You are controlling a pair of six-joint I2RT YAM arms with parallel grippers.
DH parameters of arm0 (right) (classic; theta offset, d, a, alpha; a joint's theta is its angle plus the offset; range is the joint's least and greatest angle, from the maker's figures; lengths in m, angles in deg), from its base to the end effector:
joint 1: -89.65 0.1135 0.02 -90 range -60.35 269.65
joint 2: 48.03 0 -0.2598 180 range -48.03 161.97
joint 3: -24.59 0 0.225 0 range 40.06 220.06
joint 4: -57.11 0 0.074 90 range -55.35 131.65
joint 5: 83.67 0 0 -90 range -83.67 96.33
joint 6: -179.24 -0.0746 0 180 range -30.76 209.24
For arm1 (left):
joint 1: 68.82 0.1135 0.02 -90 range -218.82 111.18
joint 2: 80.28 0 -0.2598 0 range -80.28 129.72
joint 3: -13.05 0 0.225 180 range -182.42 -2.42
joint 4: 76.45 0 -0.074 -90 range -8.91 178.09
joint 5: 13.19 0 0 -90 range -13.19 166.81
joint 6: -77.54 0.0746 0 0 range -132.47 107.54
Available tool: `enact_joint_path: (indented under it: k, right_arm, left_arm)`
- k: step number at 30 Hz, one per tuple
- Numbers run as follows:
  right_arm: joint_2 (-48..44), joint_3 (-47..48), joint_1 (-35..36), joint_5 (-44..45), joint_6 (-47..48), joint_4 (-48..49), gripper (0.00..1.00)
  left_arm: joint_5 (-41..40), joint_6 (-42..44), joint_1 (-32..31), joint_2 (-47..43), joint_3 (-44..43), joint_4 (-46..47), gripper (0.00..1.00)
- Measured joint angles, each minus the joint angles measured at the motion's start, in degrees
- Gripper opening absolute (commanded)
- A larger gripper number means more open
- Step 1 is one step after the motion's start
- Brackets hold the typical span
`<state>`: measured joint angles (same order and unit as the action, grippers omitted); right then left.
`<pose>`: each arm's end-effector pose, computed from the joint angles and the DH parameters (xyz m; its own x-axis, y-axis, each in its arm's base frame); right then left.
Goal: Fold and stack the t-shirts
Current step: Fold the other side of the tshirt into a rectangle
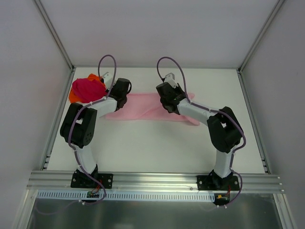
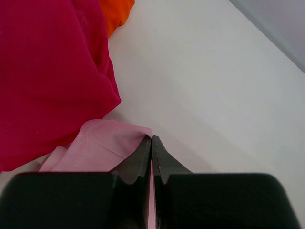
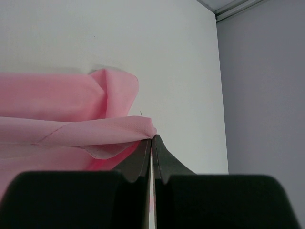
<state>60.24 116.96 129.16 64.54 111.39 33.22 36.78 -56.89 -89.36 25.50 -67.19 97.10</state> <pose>0.3527 0.2087 0.2261 -0.5209 -0.6870 -0.5066 -0.0299 0.6078 -0.7935 0.3960 -0.0971 0.1970 -0.1847 -0.5032 -0.8442 -0.5202 0.7788 -0.3504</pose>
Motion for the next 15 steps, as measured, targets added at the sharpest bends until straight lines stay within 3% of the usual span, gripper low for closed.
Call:
enact_joint_path:
  k: [1, 2, 3, 4, 6, 7, 8, 9, 15]
  right_arm:
    - [0.2, 0.3, -0.2, -0.1, 0.0, 0.0, 0.02]
    - [0.5, 0.7, -0.5, -0.2, 0.2, -0.1, 0.11]
    - [0.9, 1.4, -0.7, -0.3, 0.1, -0.3, 0.25]
    - [1.4, 2.1, -1.0, -0.3, -0.2, -0.6, 0.55]
    - [2.1, 3.3, -1.7, -0.3, -0.4, -1.4, 0.74]
    - [2.1, 3.3, -2.0, -0.6, -0.7, -1.7, 0.79]
    - [2.1, 3.2, -2.3, -0.9, -0.6, -2.1, 0.83]
    - [2.1, 3.0, -2.7, -1.2, -0.7, -2.1, 0.86]
    - [-0.6, -0.9, -3.1, -4.1, -0.9, -1.6, 0.86]
  left_arm:
    - [0.1, 0.0, 0.0, 0.1, -0.3, -0.2, 0.00]
    - [0.2, 0.0, 0.0, 0.2, -0.5, -0.3, 0.00]
    - [0.3, 0.1, 0.0, 0.5, -0.8, -0.7, 0.00]
    - [0.5, 0.2, 0.0, 0.9, -1.3, -0.9, 0.01]
    - [0.6, 0.7, 0.1, 2.0, -2.8, -1.7, 0.25]
    - [0.8, 0.9, 0.3, 2.6, -3.4, -1.9, 0.35]
    - [0.9, 1.1, 0.4, 3.0, -3.7, -1.7, 0.54]
    - [1.0, 1.6, 0.7, 3.3, -3.7, -1.8, 0.58]
    - [2.6, 2.4, 1.2, 3.0, -3.5, -0.1, 0.59]
